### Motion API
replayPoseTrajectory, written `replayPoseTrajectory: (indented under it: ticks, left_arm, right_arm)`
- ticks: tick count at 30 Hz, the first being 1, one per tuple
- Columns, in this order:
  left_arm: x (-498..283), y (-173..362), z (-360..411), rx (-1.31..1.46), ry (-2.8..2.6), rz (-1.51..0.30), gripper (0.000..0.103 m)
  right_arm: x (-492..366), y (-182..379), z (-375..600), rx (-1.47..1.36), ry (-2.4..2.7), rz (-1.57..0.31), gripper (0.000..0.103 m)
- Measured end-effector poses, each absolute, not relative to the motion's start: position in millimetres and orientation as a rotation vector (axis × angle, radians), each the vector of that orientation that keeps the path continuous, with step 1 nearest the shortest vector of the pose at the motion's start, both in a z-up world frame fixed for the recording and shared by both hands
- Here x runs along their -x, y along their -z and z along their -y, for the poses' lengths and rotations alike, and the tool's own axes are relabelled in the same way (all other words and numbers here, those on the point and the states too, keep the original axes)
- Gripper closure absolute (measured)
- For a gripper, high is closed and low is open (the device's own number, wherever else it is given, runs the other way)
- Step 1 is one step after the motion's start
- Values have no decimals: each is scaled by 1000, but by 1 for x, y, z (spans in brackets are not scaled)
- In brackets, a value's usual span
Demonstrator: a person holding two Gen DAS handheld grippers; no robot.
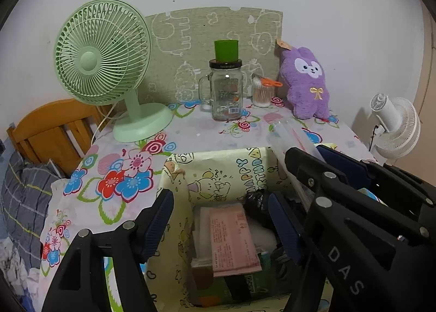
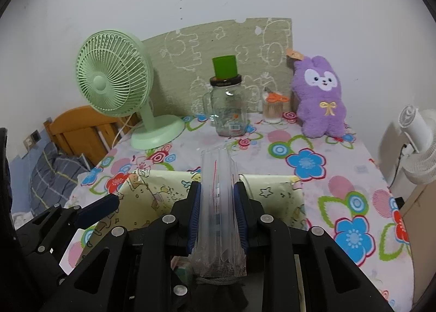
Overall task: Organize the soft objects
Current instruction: 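Lower the envelope and tube into the basket and open both tools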
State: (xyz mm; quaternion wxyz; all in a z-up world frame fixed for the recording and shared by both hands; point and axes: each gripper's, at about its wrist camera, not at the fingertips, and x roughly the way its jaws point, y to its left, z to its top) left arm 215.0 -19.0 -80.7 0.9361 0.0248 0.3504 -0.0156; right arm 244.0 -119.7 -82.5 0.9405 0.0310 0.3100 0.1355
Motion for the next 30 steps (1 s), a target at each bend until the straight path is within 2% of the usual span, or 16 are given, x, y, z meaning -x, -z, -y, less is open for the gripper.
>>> replayPoseTrajectory:
  ticks: [2,4,9,11,13,23,30]
  left_arm:
    - [-215,81,19,-52,31,-715,27]
    - [-214,81,20,-56,39,-710,24]
    - [-210,78,25,-66,53,-696,17]
    - [-208,76,27,-68,56,-688,15]
    - [-207,75,29,-64,59,-683,14]
    - [-198,70,32,-62,65,-684,5]
    - [-186,64,31,-40,78,-680,3]
  right_arm:
    - [-246,84,120,-69,-282,-633,66]
    - [-248,85,120,-76,-279,-630,49]
    - [-248,87,125,-111,-289,-644,32]
    - [-246,86,126,-114,-283,-645,22]
    - [-244,85,128,-112,-260,-638,7]
    - [-231,77,135,-113,-215,-637,6]
    - [-217,68,139,-107,-193,-652,6]
